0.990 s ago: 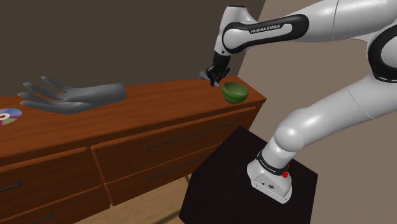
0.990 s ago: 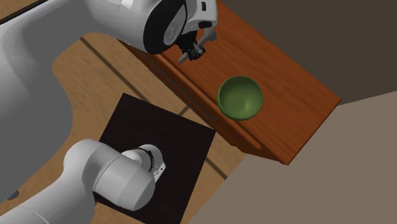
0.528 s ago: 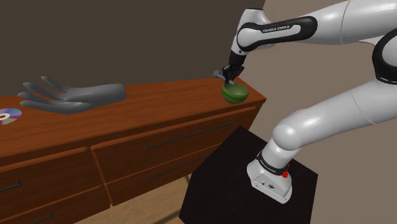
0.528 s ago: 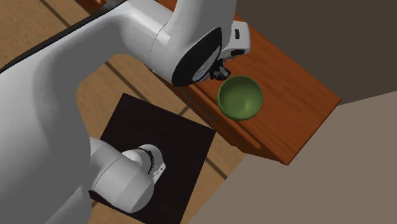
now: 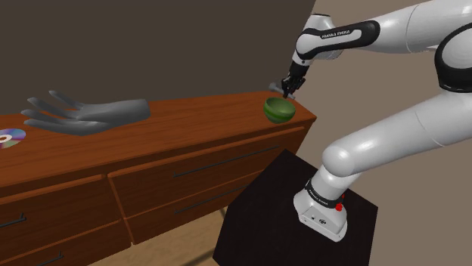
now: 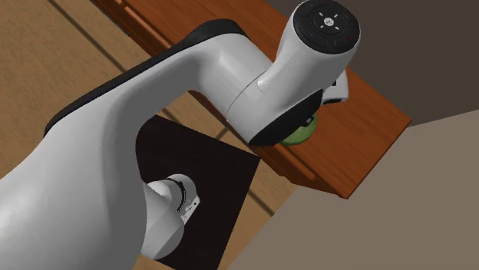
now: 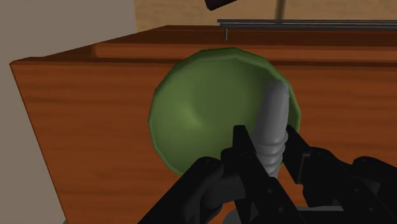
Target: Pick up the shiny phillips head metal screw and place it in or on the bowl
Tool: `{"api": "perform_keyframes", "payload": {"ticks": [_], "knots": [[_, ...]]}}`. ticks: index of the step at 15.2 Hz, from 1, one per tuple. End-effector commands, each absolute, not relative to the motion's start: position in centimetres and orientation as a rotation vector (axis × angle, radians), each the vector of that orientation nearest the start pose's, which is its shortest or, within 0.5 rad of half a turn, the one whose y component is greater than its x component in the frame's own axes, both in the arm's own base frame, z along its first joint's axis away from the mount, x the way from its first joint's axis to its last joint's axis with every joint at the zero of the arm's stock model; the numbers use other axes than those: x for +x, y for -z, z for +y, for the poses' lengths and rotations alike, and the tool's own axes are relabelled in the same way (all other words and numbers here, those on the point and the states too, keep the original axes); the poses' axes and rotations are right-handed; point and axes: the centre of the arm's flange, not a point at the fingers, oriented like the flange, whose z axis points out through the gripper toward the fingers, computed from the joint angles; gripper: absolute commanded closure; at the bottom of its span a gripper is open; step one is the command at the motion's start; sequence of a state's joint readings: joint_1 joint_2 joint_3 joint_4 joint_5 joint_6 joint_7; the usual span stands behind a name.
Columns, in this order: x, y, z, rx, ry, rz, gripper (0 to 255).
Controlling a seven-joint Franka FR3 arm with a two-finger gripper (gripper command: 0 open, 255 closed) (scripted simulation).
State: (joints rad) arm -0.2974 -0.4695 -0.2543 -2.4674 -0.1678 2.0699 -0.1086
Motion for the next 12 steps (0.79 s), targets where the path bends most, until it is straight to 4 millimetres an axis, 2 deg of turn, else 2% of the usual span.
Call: {"api": "perform_keyframes", "payload": {"ticks": [1,12], "knots": [[34.0,-45.7,-23.8,-3.148,0.078,0.544,255],[34.0,-39.9,-23.8,-3.148,0.078,0.544,255]]}}
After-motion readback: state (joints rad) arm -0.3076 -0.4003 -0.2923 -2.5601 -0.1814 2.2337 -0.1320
